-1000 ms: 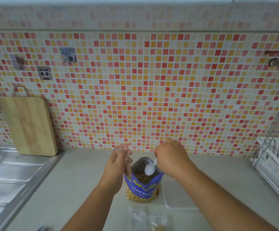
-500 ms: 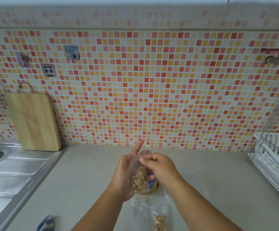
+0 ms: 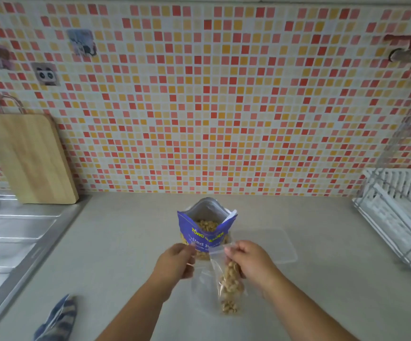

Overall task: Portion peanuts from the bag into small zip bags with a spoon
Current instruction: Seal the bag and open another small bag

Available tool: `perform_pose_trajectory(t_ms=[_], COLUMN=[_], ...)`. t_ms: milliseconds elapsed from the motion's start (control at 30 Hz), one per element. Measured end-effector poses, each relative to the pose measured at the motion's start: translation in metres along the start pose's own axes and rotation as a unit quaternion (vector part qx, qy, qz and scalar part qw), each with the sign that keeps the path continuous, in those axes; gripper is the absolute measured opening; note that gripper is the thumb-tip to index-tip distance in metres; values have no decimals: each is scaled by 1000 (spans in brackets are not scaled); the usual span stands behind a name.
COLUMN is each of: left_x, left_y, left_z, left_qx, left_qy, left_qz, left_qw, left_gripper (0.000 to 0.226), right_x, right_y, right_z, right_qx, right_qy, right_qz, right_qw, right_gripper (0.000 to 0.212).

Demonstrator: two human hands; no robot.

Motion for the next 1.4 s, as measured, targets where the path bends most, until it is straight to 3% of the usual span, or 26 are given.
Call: perform_pose_trajectory(t_ms=[67,167,233,333,500,700,867,967,1067,1167,1300,1400], left_x=[27,49,58,62,62,60,45,33,25,14,-7,-28], left_y=[17,35,41,44,50,45,34,21,5,-9,-26,-32], left_z=[-5,4,13,18,6,1,-13,-16,-10,-4,4,4], left_qx=[-71,-138,-140,-128,-128,-134,-123,-45,67,122,160,95], left_qy=[112,316,362,399,395,390,291,183,111,96,97,83], left_qz=[-20,-3,13,21,16,15,47,42,15,12,30,95], left_qw=[991,939,922,908,910,911,948,981,991,988,982,987], left_gripper=[26,45,53,43,20,15,12,2,14,23,39,20], right_x=[-29,-62,-75,-81,-87,-90,-81,-61,-30,-6,18,35], right_y=[-7,-8,-8,-8,-4,-4,-6,-7,-11,-13,-5,-2], right_z=[0,8,19,28,20,23,25,22,28,35,27,22], right_qx=[-9,-9,3,8,-1,-2,5,-11,-34,-32,-52,-55], right_qy=[-56,-133,-144,-157,-231,-268,-299,-357,-196,-16,-9,6], right_qz=[37,70,76,76,62,55,29,-20,-80,-57,-91,-113], right_qw=[998,989,987,985,971,962,954,934,977,998,994,992], right_gripper=[33,34,33,23,20,33,38,39,28,7,22,23])
Point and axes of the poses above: each hand's wrist, its own y-axis towards the middle knuckle, its own z-axis out of the palm, x = y × z, the point moved 7 cm from there along y, towards the middle knuckle, and after that the axes turned 14 degrees about -z, right-handed, at the moved point
